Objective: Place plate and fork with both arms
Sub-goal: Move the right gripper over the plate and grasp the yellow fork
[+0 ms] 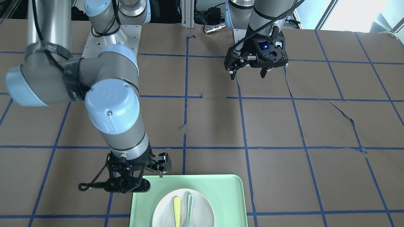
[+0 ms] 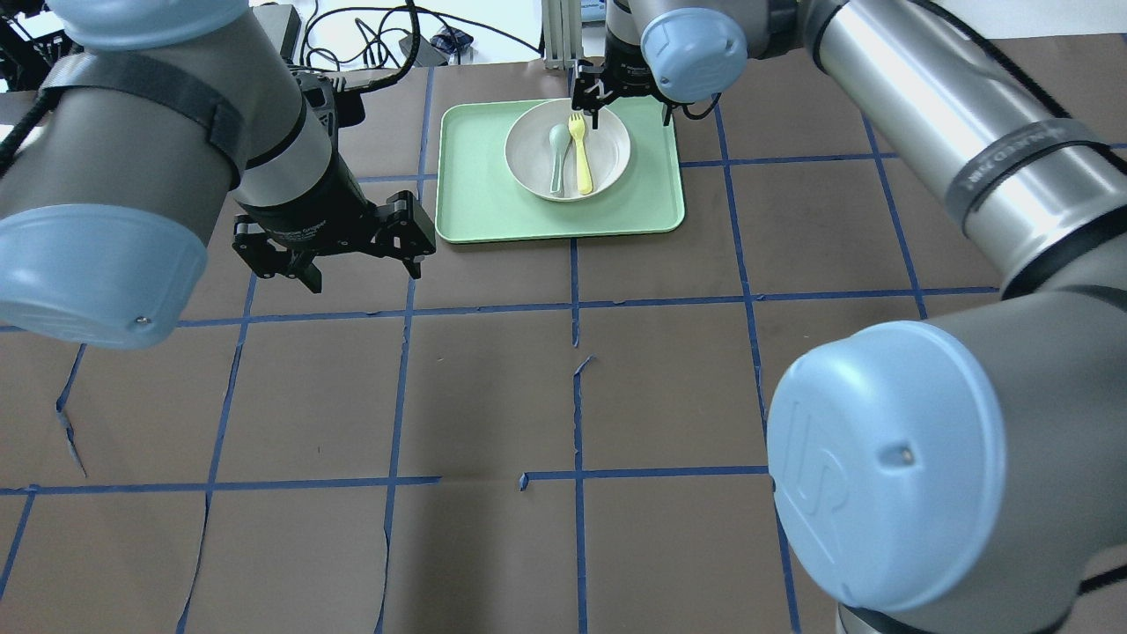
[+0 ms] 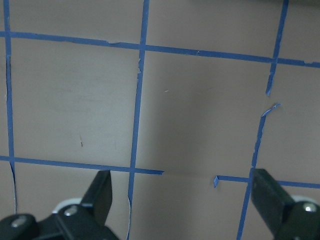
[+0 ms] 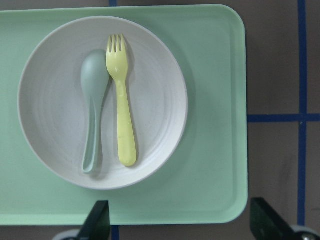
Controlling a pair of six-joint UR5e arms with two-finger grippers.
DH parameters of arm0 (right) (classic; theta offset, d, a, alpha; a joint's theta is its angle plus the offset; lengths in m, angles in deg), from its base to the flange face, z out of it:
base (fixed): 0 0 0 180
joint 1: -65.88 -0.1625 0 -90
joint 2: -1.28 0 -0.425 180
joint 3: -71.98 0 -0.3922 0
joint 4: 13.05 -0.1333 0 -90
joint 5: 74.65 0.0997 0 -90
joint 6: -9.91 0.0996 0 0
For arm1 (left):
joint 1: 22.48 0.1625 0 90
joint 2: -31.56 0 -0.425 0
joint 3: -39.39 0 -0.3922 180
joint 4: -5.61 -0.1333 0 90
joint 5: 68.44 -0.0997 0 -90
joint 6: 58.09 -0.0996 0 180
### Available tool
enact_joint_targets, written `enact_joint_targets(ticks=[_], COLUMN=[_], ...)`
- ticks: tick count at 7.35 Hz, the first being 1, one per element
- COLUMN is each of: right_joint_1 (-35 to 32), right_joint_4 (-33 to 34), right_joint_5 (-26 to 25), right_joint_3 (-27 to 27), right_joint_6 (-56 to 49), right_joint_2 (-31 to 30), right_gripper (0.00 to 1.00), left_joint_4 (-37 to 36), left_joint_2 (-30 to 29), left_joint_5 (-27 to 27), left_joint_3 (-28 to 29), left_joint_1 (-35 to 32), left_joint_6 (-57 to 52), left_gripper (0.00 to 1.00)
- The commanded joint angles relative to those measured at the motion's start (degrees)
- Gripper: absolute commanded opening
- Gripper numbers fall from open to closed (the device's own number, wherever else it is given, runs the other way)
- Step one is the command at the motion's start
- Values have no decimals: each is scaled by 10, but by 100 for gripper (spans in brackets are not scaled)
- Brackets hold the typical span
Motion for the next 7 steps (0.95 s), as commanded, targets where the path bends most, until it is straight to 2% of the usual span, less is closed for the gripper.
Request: enact_joint_targets(ticks=[1,3,7], right_joint_1=[-12,-12,-22], right_joint_4=[15,50,51], right_joint_5=[-3,0,14], right_joint_3=[58,59,59], right_joint_6=[15,15,11], right_joint_2=[78,110,121], right_gripper=[71,70,70], left_joint_4=[0,0,-1], left_joint_2=[-1,-5,-8], left_joint_5=[1,2,2], left_joint_3=[-1,-2,-2], left_joint_1=[-2,-2,-2], left_joint_6=[3,5,6], left_gripper=[100,100,100])
